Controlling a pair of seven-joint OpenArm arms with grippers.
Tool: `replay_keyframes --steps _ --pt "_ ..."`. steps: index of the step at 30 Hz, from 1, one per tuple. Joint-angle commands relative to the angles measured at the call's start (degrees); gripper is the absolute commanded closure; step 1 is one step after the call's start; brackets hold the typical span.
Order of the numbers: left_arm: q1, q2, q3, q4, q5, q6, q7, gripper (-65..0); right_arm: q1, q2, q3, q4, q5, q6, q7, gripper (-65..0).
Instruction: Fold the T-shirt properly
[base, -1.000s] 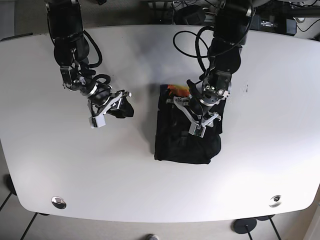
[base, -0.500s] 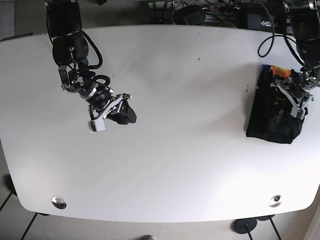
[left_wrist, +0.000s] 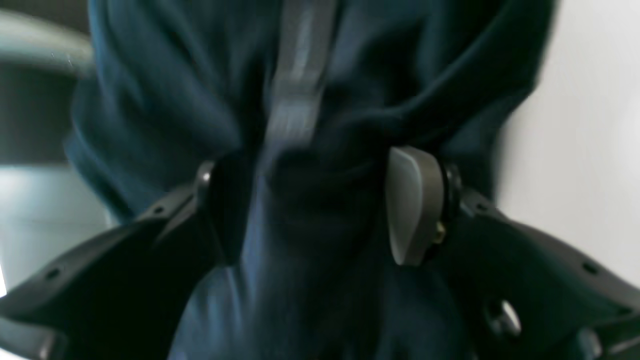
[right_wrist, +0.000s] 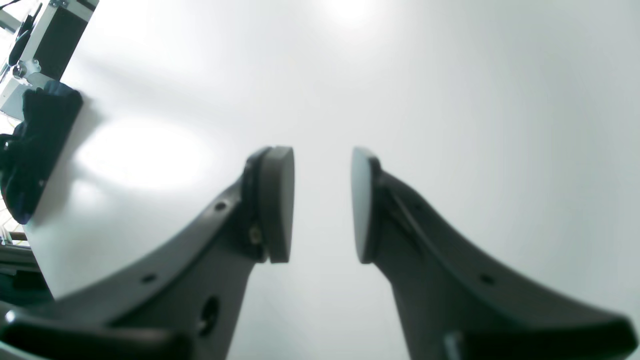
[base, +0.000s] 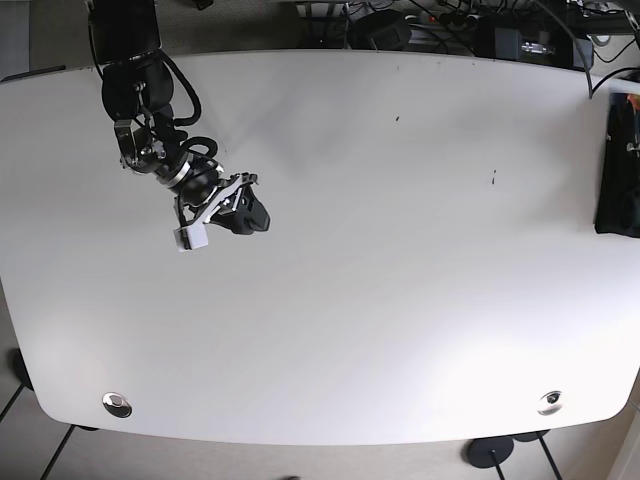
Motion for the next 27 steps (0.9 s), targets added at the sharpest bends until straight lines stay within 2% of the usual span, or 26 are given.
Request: replay_keyframes --steps 1,3,6,8,10,13,17,18,20,21,23,25,27 --pt "1.0 -2.3 -4.0 8.2 -1.4 0.2 2.6 -39.0 1.0 0.7 0.3 1.2 0.7 0.58 1.4 -18.1" --pt "1.2 0.0 -4.2 16.4 -2.1 0.2 5.5 -39.0 1.0 0.8 0.3 0.9 0.7 0.58 1.4 -18.1" --pt "1.3 3.3 -4.1 24.7 -2.0 0.2 5.8 -39.0 0.2 1.6 0.3 1.1 0.7 0.58 1.5 -18.1" --pt "-0.1 7.8 -1.1 28.6 -2.0 0.2 5.8 -39.0 0.2 2.1 0.4 0.8 0.2 0.58 1.6 -18.1" --pt "-1.6 10.8 3.3 31.4 -1.9 0.2 5.7 -39.0 0.1 2.3 1.3 1.1 -4.0 0.58 1.7 -18.1" --pt "-2.1 16.3 9.9 36.6 -1.9 0.2 5.5 -39.0 -2.0 0.2 6.8 2.9 -11.1 0.58 1.7 -17.9" --pt "-1.0 25.2 14.3 45.3 -1.8 6.5 5.5 -38.9 -5.1 -3.2 13.3 7.4 -23.2 1.2 1.7 -17.9" --pt "0.2 27.0 14.5 46.5 -0.9 7.9 5.4 -38.9 -5.8 -4.1 14.7 8.6 -25.4 1.29 1.7 -17.9" --pt "1.8 34.0 15.7 49.9 5.2 10.6 5.4 -38.9 -7.8 -5.7 17.2 11.8 -29.2 2.17 1.9 -17.9" --pt "3.3 38.1 15.7 52.6 9.8 10.9 5.4 -38.9 -9.6 -6.1 18.6 13.5 -30.2 4.1 3.0 -17.9" --pt "6.7 43.5 15.5 56.9 15.1 11.2 5.4 -38.9 -12.3 -6.7 19.6 16.0 -31.3 5.42 4.2 -17.9" --pt "10.3 47.6 15.4 61.3 18.7 11.2 5.4 -38.9 -15.6 -6.9 19.8 19.4 -32.4 5.51 4.7 -17.9" --pt "14.4 50.4 15.4 65.4 19.9 11.2 5.4 -38.9 -19.2 -7.0 19.9 23.0 -33.0 5.51 5.0 -17.9"
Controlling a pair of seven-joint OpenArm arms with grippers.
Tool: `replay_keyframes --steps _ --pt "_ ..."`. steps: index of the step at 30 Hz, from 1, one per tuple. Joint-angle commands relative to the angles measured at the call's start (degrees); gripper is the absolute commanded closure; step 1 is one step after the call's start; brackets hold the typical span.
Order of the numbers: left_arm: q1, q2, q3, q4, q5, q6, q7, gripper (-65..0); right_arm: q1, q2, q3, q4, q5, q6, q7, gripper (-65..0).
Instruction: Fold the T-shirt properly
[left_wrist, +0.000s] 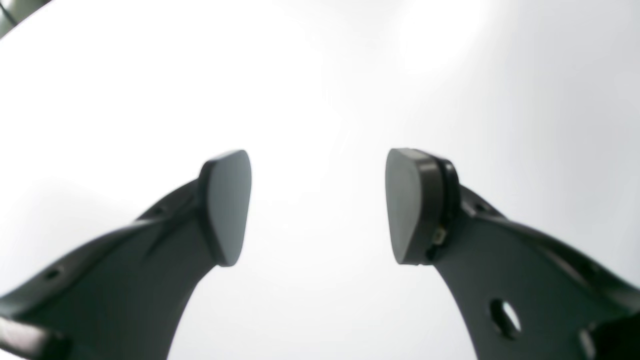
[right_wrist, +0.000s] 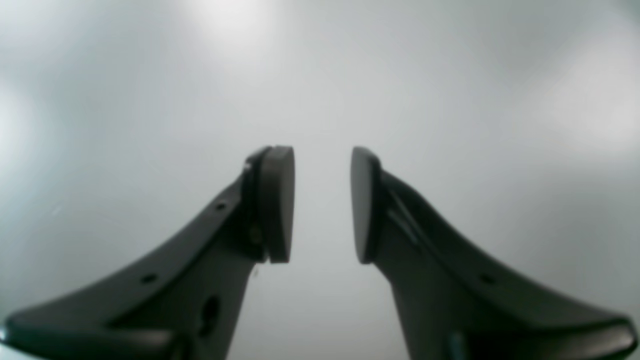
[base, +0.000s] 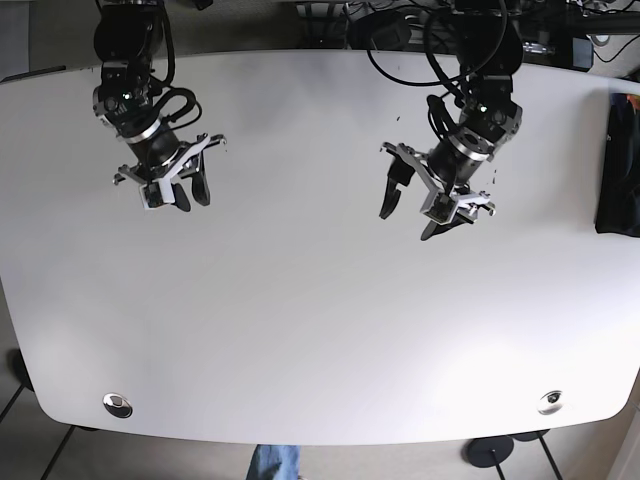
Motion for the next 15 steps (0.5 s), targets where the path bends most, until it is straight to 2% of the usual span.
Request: replay_keyframes --steps 1,5,9,12,15 --pt "4.1 1.5 -0.4 5.2 -0.2 0.4 -1.1 -38.9 -3.3 0.4 1.1 4.6 0.6 0.09 1.9 -17.9" --pt "13.2 1.9 -0.4 8.6 -0.4 0.4 -1.1 -38.9 -8.9 0.2 1.5 7.9 0.7 0.17 1.9 -17.9" --pt "13.5 1.9 -4.4 7.2 -0.4 0.0 -1.1 -38.9 -9.6 0.1 1.4 7.7 0.8 0.17 1.9 -17.9" --pt "13.5 1.9 -7.2 7.3 -0.4 0.0 -1.1 -38.9 -9.6 -2.7 1.4 7.8 0.8 0.26 1.9 -18.4" --pt "13.1 1.8 -7.3 7.0 -0.4 0.0 -1.1 -38.9 -9.4 -3.2 1.3 7.7 0.8 0.26 1.9 -18.7"
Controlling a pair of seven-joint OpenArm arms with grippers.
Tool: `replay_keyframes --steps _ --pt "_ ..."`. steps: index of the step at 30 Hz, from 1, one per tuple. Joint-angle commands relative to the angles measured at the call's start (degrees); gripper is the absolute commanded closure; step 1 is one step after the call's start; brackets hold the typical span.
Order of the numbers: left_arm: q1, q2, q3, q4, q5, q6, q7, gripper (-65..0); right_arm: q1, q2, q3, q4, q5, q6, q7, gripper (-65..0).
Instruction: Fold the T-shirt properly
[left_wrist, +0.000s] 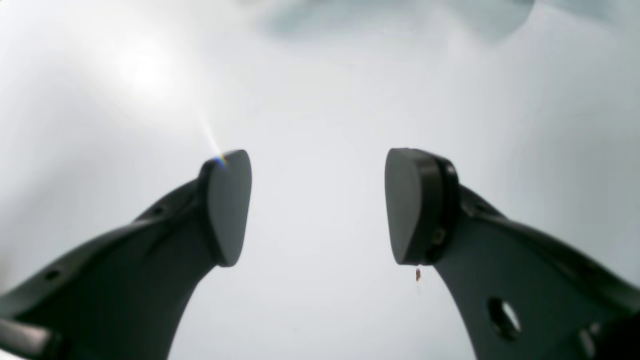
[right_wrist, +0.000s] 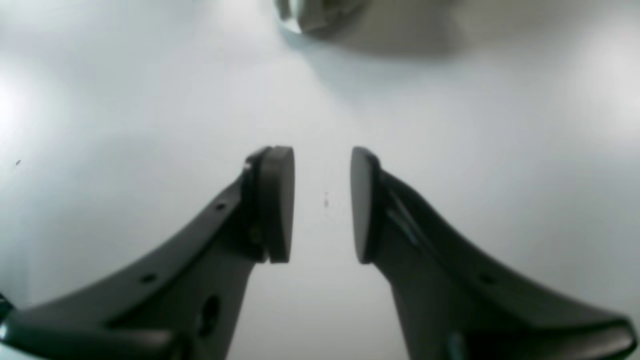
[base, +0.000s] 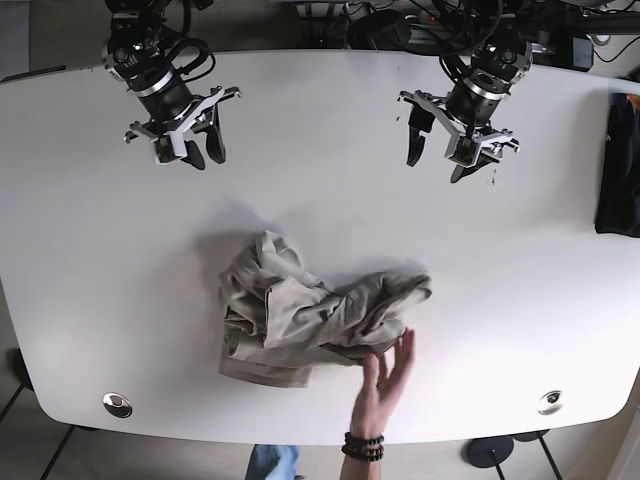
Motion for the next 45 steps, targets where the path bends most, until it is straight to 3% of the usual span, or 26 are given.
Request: replay_keyframes --steps 1,6,8,9,10,12,13,20,23,24,28,32,36,42,44,45 --pt "-0.4 -0.1 0.2 0.7 -0.8 0.1 -1.4 -38.9 0.8 0.2 -1.2 1.2 0.5 -0.17 1.5 -18.7" --pt "-2.3 0.3 0.5 -4.1 -0.8 0.1 -1.4 -38.9 5.6 0.6 -7.2 0.9 0.0 -0.61 0.9 -20.5" --pt "-3.2 0.3 0.5 -5.6 -0.8 0.1 -1.2 -38.9 8.8 0.3 -8.3 -0.8 -0.1 -0.7 -0.6 -30.4" --pt "-3.2 0.3 0.5 -6.1 -0.8 0.1 -1.2 -38.9 12.8 0.2 -8.7 -2.2 -0.1 -0.7 -2.8 -41.2" --pt "-3.3 0.3 0.5 -6.2 -0.8 0.1 -1.2 -38.9 15.5 0.1 -9.5 -3.7 -0.1 -0.7 -4.7 -47.7" --pt "-4.5 0.1 0.4 -6.2 -0.8 0.1 -1.2 -38.9 21.0 0.2 -11.5 -7.3 -0.1 -0.7 -7.0 -57.4" --pt "-5.1 0.1 0.4 -6.4 -0.7 0.1 -1.2 -38.9 23.9 0.2 -12.3 -9.6 -0.2 -0.7 -7.6 -59.3" --pt "-7.8 0.3 0.3 -7.2 -0.5 0.1 -1.1 -38.9 44.5 0.3 -16.1 -35.7 -0.2 -0.7 -7.6 -56.8" --pt "-8.1 0.3 0.1 -8.4 -0.5 0.4 -1.1 -38.9 50.1 0.3 -18.1 -47.7 -0.2 -0.7 -3.7 -50.3" --pt "-8.4 0.3 0.1 -8.5 -0.6 0.4 -1.1 -38.9 51.1 0.3 -18.8 -50.7 -0.2 -0.7 -1.9 -45.3" --pt "-11.2 0.0 -0.8 -8.8 -0.4 0.4 -1.1 -38.9 50.3 0.2 -19.1 -52.0 0.5 -0.7 0.9 -2.7" --pt "-12.3 0.3 -1.9 -8.9 -0.5 0.4 -1.1 -38.9 40.1 0.6 -18.9 -36.1 -0.2 -0.79 -3.2 -4.6" --pt "-12.9 0.3 -0.1 -8.9 -0.5 0.4 -1.1 -38.9 25.3 0.1 -14.0 -17.1 -0.2 -0.79 -12.8 -4.4" --pt "-13.0 0.2 1.7 -10.1 -0.6 0.3 -1.1 -38.9 9.7 0.2 -13.6 -4.1 -0.1 -0.79 -13.4 -5.4" --pt "-13.0 0.2 1.7 -11.3 -0.6 0.2 -1.1 -38.9 6.9 0.2 -13.7 -2.7 -0.1 -0.79 -13.4 -15.5" --pt "-13.0 0.0 1.6 -12.0 -0.6 0.2 -1.1 -38.9 5.5 0.2 -13.5 -1.0 0.3 -0.79 -13.4 -28.5"
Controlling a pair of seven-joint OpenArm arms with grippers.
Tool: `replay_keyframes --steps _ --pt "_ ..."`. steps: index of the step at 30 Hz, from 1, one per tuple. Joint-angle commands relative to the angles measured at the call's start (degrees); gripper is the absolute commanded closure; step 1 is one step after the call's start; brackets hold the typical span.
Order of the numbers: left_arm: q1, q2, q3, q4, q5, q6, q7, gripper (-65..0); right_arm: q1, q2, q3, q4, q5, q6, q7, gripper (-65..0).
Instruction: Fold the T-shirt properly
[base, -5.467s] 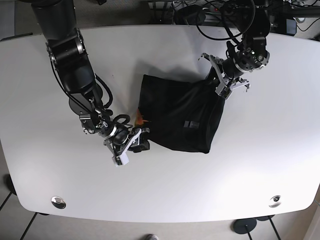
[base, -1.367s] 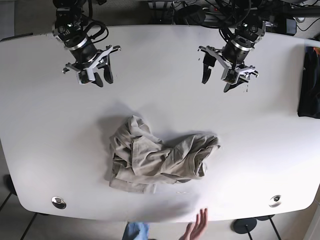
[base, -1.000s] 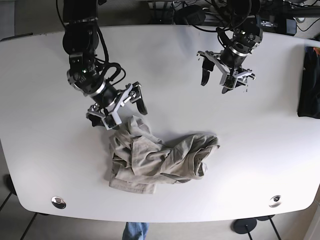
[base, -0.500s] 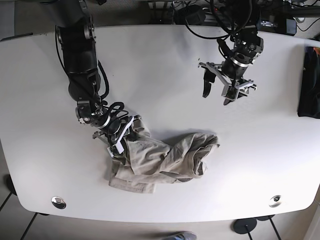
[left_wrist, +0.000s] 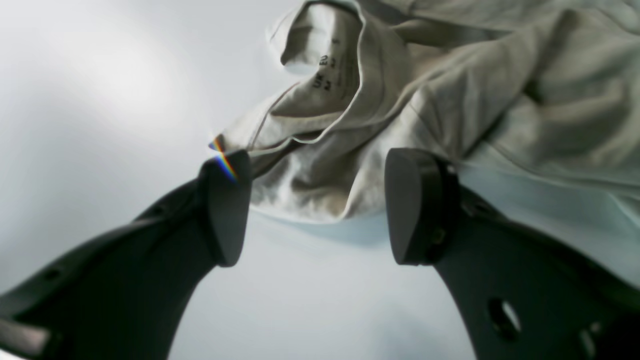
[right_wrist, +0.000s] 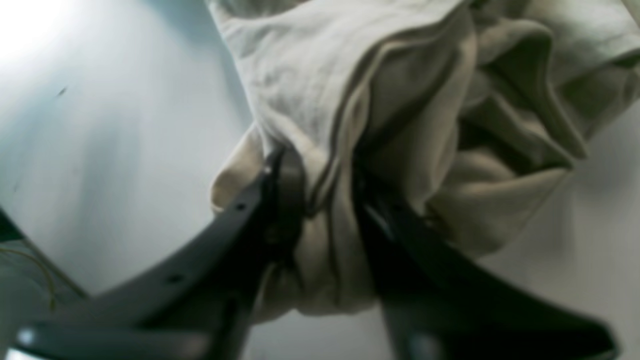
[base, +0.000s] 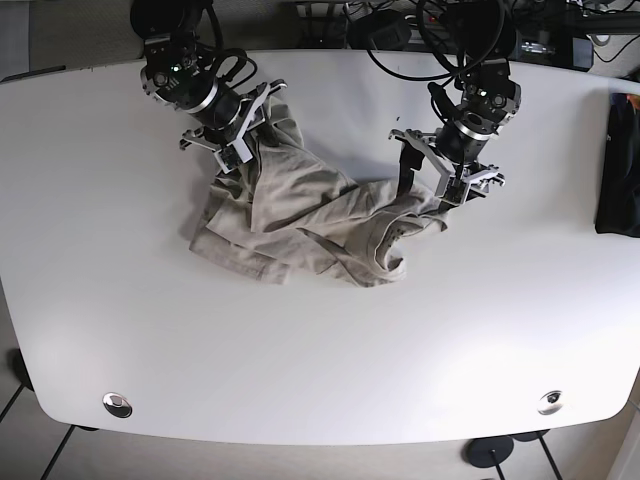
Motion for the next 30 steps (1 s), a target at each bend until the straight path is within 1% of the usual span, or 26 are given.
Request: replay_keyframes --steps 1,2,3,4,5,7,9,10,11,13,15,16,19,20,23,24,25,26,27,28,29,30 --pt "-0.4 -0.4 -0.2 0.6 -0.8 -0.1 -1.6 -38.9 -1.3 0.2 0.3 4.3 1.0 -0.09 1.3 -37.7" --pt "-0.4 -0.4 -0.3 0.6 -0.9 -0.1 -1.6 -38.9 -2.4 0.2 0.3 6.6 1.0 -0.09 1.3 -46.9" --pt "-0.4 -0.4 -0.3 0.6 -0.9 -0.1 -1.6 -38.9 -3.1 0.2 0.3 8.2 1.0 -0.09 1.3 -54.5" --pt "-0.3 -0.5 -0.4 0.6 -0.9 -0.1 -1.6 -38.9 -3.4 0.2 0.3 8.7 1.1 -0.09 1.4 -60.9" --pt "-0.2 -0.5 -0.5 0.7 -0.9 -0.1 -1.6 -38.9 -2.7 0.2 0.3 8.7 1.1 -0.09 1.6 -64.4" --pt "-0.1 -1.8 -1.0 0.9 -1.0 -0.1 -1.6 -38.9 1.6 0.2 -0.1 8.3 1.2 -0.09 1.4 -63.3" --pt "-0.1 -1.9 -1.4 0.9 -1.0 -0.1 -1.6 -38.9 6.1 0.0 -0.6 6.8 1.2 0.0 1.3 -62.8" --pt "-0.1 -2.0 -1.5 0.7 -1.0 -0.1 -1.6 -38.9 10.4 -0.6 -2.6 5.4 0.7 0.0 0.9 -62.8" --pt "-0.1 -2.1 -1.6 0.7 -1.0 -0.1 -1.6 -38.9 13.3 -0.7 -3.6 5.2 0.5 0.0 -0.4 -62.8" --pt "-0.1 -2.1 -2.7 0.6 -1.0 -0.2 -1.6 -38.9 19.7 -1.2 -4.0 4.7 0.7 0.0 -4.9 -62.8" --pt "-0.1 -2.0 -3.0 0.5 -1.0 -0.2 -1.6 -38.9 26.2 -3.2 -5.9 1.4 0.6 0.17 -8.8 -62.8" --pt "-0.1 -2.0 -3.0 0.5 -1.0 -0.2 -1.6 -38.9 29.1 -3.8 -6.2 -0.4 0.5 0.26 -9.4 -62.8" --pt "-0.1 -1.7 -2.6 0.5 -1.0 -0.2 -1.6 -38.9 35.8 -4.6 -6.4 -8.7 0.9 0.44 -9.5 -62.8" --pt "-0.1 -1.7 -2.6 0.5 -1.0 -0.2 -1.6 -38.9 38.7 -5.6 -7.1 -13.8 1.1 0.44 -9.3 -62.8" --pt "0.0 -1.7 -2.7 0.5 -1.0 -0.2 -1.6 -38.9 44.5 -6.1 -11.1 -25.1 1.2 0.52 -9.1 -62.8" --pt "0.5 -1.7 -2.7 0.5 -1.0 -0.2 -1.6 -38.9 45.9 -6.3 -12.7 -29.0 1.2 0.52 -8.3 -62.8" --pt "0.6 -1.7 -2.6 0.5 -1.0 -0.2 -1.6 -38.9 47.5 -7.3 -14.5 -34.4 1.2 0.79 -5.6 -62.8" --pt "0.7 -1.7 -2.6 0.5 -1.0 -0.2 -1.6 -38.9 48.3 -7.8 -15.0 -38.0 1.2 1.93 -3.5 -62.8" --pt "0.7 -1.6 -2.6 0.5 -1.0 -0.2 -1.6 -38.9 49.6 -8.7 -15.0 -44.0 1.2 3.87 -0.6 -62.8" --pt "0.8 -1.6 -2.6 0.5 -1.0 -0.2 -1.6 -38.9 50.5 -9.2 -15.0 -48.0 1.1 4.83 1.4 -62.8" --pt "0.8 -1.6 -2.8 0.5 -1.0 -0.2 -1.6 -38.9 51.4 -9.8 -15.0 -53.5 1.0 5.54 4.6 -62.8" --pt "0.9 -1.6 -2.9 0.5 -1.0 -0.2 -1.6 -38.9 51.8 -9.9 -15.1 -56.4 1.0 5.71 7.0 -62.8"
